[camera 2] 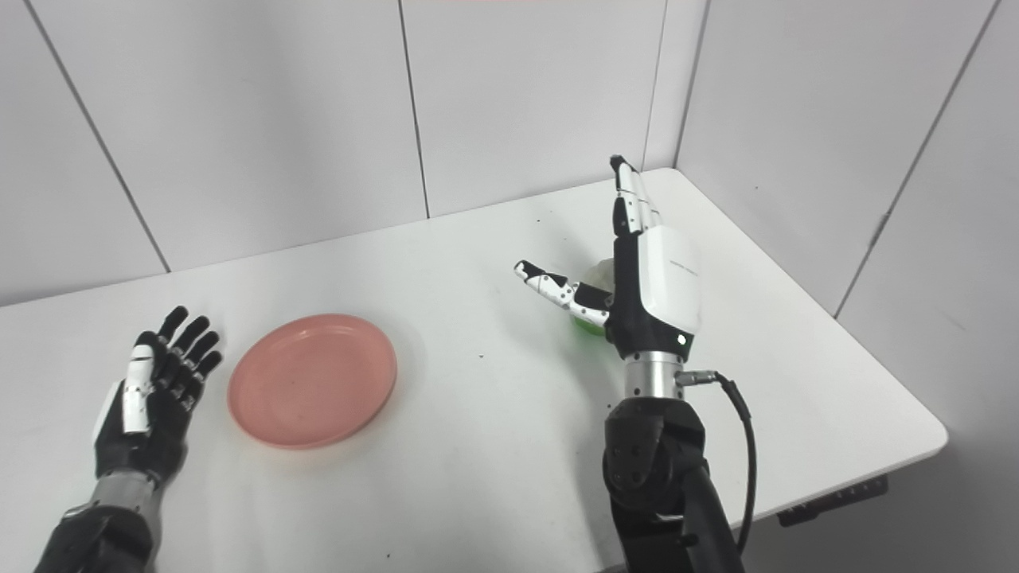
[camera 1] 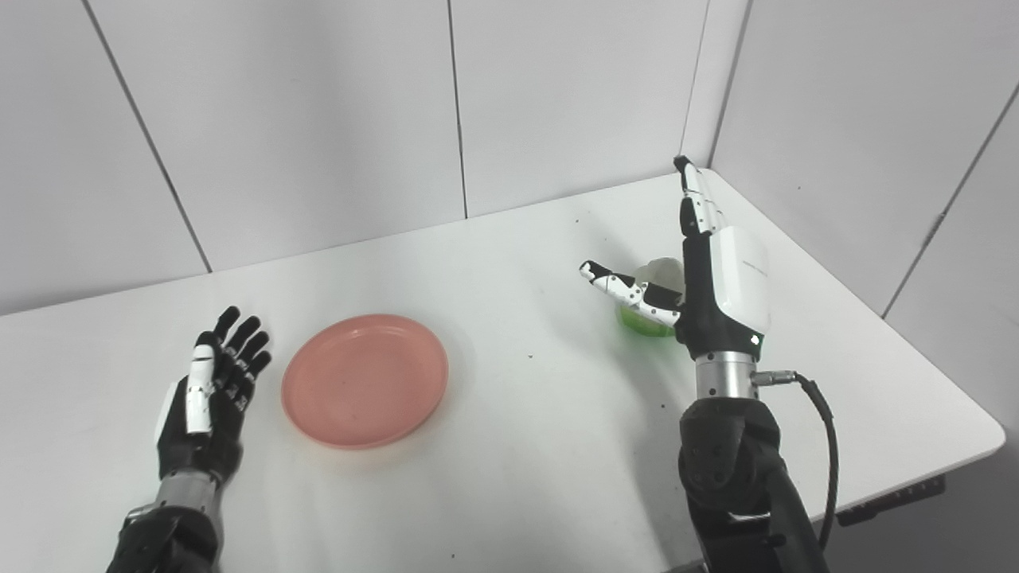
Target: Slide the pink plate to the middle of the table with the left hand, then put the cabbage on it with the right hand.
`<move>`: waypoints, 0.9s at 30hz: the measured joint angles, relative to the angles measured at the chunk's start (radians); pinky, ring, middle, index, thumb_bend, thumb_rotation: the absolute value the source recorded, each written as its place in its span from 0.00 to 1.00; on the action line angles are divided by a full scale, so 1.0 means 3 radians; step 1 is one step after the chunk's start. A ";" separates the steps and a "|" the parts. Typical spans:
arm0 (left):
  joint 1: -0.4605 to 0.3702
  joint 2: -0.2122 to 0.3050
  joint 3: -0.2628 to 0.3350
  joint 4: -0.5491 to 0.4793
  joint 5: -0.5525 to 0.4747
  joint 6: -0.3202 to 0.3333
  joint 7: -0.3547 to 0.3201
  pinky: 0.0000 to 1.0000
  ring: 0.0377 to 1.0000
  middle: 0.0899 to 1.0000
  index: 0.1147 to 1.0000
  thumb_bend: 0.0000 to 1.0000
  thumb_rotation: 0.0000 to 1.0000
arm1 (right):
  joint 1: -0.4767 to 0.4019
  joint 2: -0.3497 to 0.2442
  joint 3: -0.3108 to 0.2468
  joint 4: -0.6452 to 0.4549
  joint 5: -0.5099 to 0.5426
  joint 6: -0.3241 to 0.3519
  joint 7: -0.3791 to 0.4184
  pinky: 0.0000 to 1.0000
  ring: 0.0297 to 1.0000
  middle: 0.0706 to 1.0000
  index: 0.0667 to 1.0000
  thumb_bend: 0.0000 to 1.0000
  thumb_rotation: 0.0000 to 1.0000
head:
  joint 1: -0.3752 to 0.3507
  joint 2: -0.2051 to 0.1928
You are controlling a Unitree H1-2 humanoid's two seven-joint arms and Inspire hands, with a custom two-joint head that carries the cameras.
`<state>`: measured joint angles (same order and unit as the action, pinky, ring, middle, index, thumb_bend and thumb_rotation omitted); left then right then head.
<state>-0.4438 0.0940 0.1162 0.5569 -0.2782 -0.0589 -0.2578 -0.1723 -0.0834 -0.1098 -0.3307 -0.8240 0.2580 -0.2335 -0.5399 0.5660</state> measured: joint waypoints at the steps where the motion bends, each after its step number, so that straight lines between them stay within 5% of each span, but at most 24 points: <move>1: -0.0011 0.0006 0.0002 0.0026 -0.0013 -0.0006 -0.0015 0.95 0.92 0.92 0.91 0.39 1.00 | 0.0024 0.0000 -0.0022 0.0004 0.0016 0.0002 -0.0019 0.76 0.90 0.98 0.99 0.97 0.50 | 0.0000 0.0000; 16: -0.0068 0.0078 0.0027 0.0156 -0.0072 -0.0038 -0.0135 0.93 0.92 0.91 0.91 0.39 1.00 | 0.0040 0.0071 0.0003 0.0630 0.0070 0.0174 -0.0165 0.80 0.97 1.00 1.00 1.00 0.53 | -0.0102 0.0066; 27: -0.0067 0.0101 0.0040 0.0145 -0.0140 -0.0015 -0.0137 0.93 0.91 0.90 0.90 0.39 1.00 | -0.0254 0.0072 0.0041 0.1103 0.0197 0.0303 -0.0301 0.80 0.98 1.00 1.00 1.00 0.51 | -0.0123 0.0112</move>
<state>-0.4637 0.1243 0.1282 0.6004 -0.3201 -0.0635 -0.2990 -0.2486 -0.0619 -0.0975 0.0001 -0.7649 0.3488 -0.3239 -0.5768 0.5998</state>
